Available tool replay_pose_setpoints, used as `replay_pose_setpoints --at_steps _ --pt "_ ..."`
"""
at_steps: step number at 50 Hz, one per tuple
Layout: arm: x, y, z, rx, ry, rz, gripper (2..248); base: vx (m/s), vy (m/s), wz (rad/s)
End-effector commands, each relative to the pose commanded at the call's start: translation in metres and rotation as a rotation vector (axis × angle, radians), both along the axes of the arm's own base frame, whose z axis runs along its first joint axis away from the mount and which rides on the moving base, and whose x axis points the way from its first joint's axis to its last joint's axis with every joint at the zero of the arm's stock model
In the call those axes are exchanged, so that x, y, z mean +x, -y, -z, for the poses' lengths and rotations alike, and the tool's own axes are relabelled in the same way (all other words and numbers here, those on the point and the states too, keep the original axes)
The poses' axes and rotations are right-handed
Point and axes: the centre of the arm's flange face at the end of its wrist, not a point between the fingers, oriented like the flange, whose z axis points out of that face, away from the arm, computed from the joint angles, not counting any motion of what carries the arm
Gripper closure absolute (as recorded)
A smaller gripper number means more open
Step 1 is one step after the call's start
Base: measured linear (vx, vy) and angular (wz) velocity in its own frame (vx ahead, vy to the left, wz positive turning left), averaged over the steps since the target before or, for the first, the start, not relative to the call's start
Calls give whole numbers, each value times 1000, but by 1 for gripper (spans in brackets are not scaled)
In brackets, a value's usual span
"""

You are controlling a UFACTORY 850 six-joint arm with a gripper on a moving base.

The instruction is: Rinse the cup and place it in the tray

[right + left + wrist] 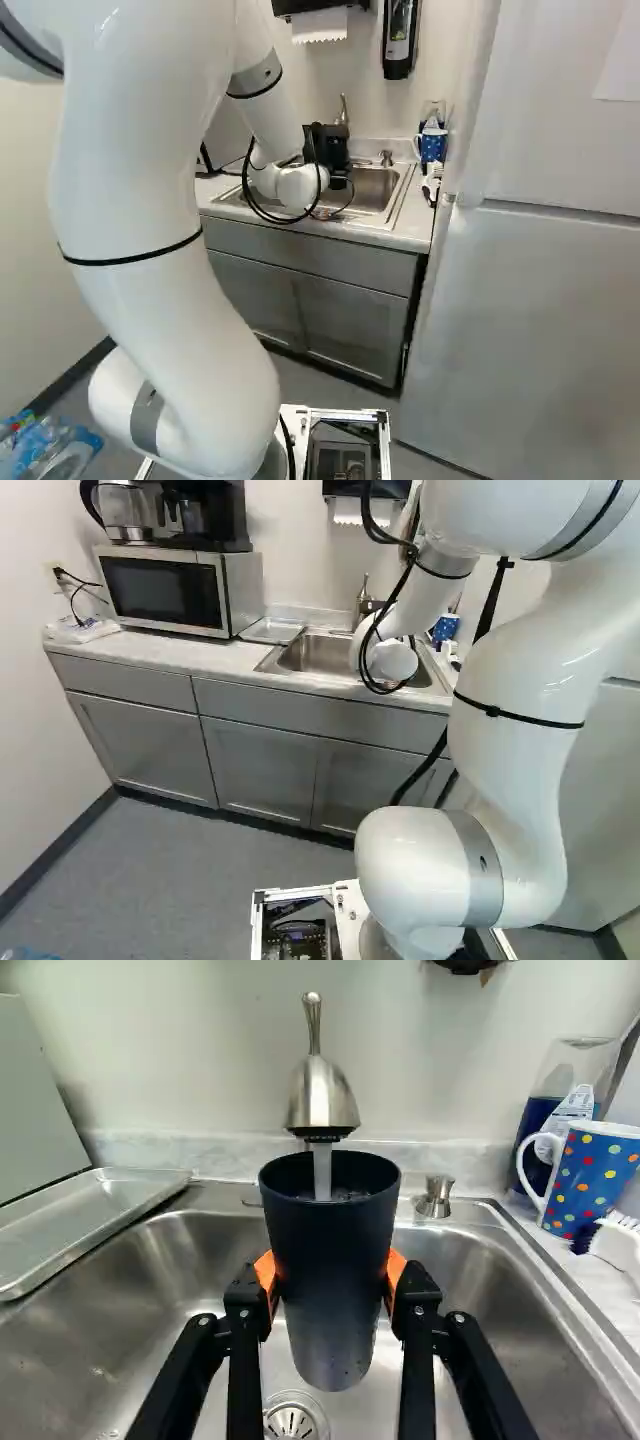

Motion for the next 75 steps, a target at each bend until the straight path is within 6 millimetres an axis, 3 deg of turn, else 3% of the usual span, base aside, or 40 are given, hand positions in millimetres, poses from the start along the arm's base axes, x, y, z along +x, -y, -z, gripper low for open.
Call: replay_pose_setpoints --at_steps 35,75 --pt "1 -2 0 0 0 -5 128 0 0 0" --pt "6 -60 0 0 0 -115 128 0 0 0"
